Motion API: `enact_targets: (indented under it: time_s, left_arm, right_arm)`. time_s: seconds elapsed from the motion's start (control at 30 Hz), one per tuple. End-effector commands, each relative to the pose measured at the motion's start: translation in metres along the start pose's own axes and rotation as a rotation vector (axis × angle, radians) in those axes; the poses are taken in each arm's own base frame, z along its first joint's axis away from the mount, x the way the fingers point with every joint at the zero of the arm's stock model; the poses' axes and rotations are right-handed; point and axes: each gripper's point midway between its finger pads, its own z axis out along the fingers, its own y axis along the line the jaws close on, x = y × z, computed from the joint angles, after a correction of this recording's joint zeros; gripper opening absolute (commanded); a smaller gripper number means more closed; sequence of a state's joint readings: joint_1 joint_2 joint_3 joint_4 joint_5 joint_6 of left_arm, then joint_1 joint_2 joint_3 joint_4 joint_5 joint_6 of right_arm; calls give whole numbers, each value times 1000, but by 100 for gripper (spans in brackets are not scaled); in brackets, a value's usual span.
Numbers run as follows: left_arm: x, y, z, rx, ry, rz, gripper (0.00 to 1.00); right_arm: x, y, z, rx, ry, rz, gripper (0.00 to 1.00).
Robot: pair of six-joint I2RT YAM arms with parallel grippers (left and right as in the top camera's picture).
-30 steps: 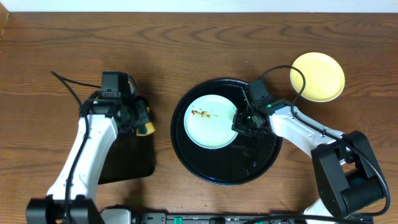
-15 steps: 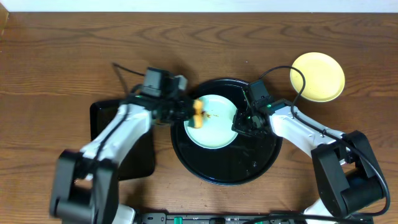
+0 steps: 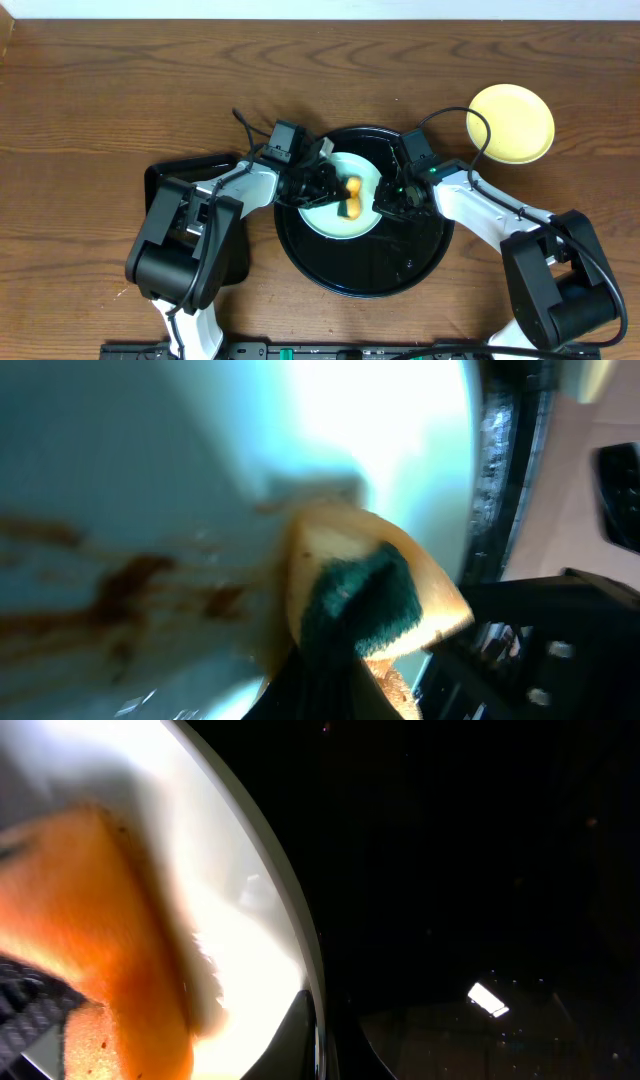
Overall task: Clean dirty plates on tray and stack at the side
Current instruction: 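Scrub the mint plate with the sponge in the left gripper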
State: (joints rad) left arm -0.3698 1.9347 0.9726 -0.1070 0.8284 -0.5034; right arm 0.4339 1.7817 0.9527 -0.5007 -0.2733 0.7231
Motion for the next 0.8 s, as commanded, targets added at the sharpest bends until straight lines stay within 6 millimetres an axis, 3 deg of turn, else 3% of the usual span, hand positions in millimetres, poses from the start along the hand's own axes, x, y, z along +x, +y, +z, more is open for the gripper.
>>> enact_targets:
  time_s: [0.0,0.17,0.43,0.53,0.77]
  left_arm:
    - [6,47,-3,-200,-11,-135,7]
    - [11,78,-16,-340,-23,-200,7]
    - [6,98,-27,-484,-52,-144,7]
    - [-6,97,-31,-525,-81,-82,7]
    - [-56,84,-52,-674,-213,103,7]
  right_arm:
    - [25,-30,17,103,77,7,1]
    - [27,-32,17,111,86,10,1]
    - [28,-33,17,113,88,12,1]
    - [29,-34,16,117,92,13,1]
    - [31,-35,16,124,101,16,1]
